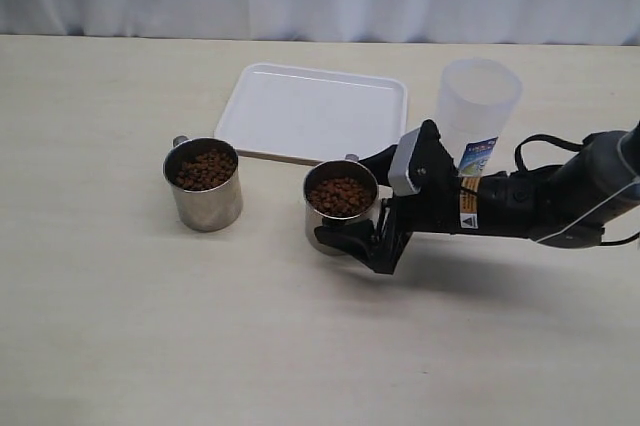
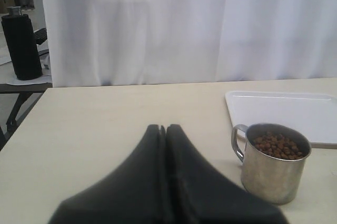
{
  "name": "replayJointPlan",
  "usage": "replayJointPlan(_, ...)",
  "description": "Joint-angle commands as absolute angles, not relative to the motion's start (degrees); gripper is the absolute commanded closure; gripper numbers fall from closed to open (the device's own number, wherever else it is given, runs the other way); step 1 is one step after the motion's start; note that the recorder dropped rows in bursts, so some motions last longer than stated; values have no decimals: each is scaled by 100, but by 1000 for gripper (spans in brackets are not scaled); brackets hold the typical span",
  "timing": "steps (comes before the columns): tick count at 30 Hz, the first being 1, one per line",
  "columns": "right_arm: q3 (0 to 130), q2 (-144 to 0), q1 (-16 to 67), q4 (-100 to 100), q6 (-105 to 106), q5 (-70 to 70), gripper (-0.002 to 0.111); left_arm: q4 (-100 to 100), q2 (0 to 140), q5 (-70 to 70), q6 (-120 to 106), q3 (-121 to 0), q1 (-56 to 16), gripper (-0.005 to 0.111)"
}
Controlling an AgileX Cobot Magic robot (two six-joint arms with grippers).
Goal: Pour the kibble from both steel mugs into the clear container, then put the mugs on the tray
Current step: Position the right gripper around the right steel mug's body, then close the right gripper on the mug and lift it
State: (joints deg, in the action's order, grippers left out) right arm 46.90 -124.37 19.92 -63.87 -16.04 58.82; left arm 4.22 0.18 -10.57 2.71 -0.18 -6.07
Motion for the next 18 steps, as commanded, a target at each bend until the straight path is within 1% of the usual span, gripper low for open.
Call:
replayJointPlan(1,4840,-12535,2010,-6411,-1501,5903,36,392,0,-993,288,0,-637,107)
replayJointPlan(7,4863,-12548,2010,-6575,-1489,5915,38,392,0,-993,288,0,-637,107)
replayJointPlan(8,4863,-12548,2010,-6575,-1458,5880,40,392,0,-993,288,0,-637,107)
replayJointPlan(9,4863,-12548,2010,-6575,-1458,5854,50,392,0,-993,288,0,-637,107)
replayJointPlan(10,4863,-12548,2010,-6575,-1458,5854,56,407,0,-992,288,0,-637,107)
replayJointPlan(11,4863,-12548,2010,-6575,-1458,5877,77,407,0,-1014,288,0,-637,107)
replayJointPlan(12,4863,-12548,2010,-6600,-1458,5910,85,407,0,-1014,288,0,-637,107)
replayJointPlan(13,4863,-12532,1985,-6729,-1458,6150,103,407,0,-1014,288,0,-637,107)
replayJointPlan(18,4833,-11958,1984,-7216,-2054,6307,104,407,0,-1014,288,0,-637,107)
